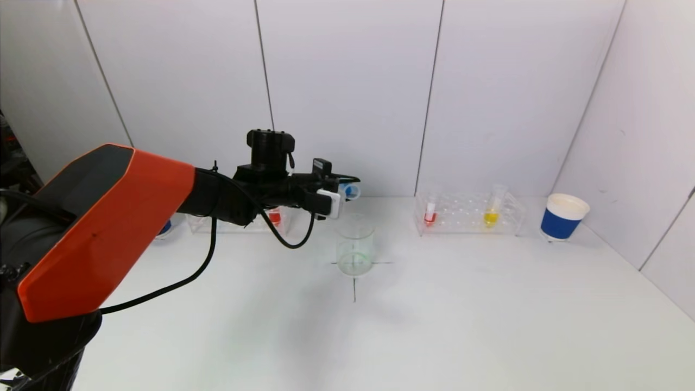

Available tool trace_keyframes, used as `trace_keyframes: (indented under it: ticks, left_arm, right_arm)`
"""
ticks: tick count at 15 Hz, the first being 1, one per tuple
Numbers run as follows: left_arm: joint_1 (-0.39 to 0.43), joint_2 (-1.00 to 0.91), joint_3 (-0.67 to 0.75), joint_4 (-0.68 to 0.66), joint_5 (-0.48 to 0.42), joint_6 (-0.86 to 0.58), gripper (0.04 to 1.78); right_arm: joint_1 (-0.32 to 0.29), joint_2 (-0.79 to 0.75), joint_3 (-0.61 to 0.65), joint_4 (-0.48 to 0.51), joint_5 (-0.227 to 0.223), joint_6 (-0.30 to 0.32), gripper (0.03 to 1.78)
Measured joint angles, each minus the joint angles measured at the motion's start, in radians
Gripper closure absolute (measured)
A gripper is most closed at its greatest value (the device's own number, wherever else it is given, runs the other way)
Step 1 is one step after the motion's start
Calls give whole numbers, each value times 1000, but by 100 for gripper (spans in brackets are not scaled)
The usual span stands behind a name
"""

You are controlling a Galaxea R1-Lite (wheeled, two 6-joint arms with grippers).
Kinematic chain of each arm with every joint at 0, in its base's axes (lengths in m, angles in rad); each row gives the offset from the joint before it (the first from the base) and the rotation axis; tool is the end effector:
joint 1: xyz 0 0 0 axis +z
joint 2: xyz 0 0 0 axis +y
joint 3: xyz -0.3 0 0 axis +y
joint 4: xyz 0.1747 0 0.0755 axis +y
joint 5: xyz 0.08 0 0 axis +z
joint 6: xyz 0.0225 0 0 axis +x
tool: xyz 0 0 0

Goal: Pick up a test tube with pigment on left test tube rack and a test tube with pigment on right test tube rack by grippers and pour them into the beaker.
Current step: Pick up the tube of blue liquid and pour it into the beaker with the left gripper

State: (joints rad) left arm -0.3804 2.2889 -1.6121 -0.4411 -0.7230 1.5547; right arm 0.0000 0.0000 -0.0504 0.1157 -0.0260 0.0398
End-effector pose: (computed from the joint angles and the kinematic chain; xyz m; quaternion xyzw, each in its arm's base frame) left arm 0.4356 -0.1902 0.1527 0.5789 -0.2825 -0.4523 0.6169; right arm -0.0271 -0.0006 0.0775 0.0195 0.0324 -0.0136 0.9992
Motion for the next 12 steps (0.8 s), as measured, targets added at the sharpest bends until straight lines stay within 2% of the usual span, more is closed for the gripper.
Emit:
trace_keyframes:
  ticks: [12]
  left_arm:
    - [0, 0, 59, -94, -13, 124, 136]
  right_arm:
    - [0, 0, 0, 0, 0, 0, 4]
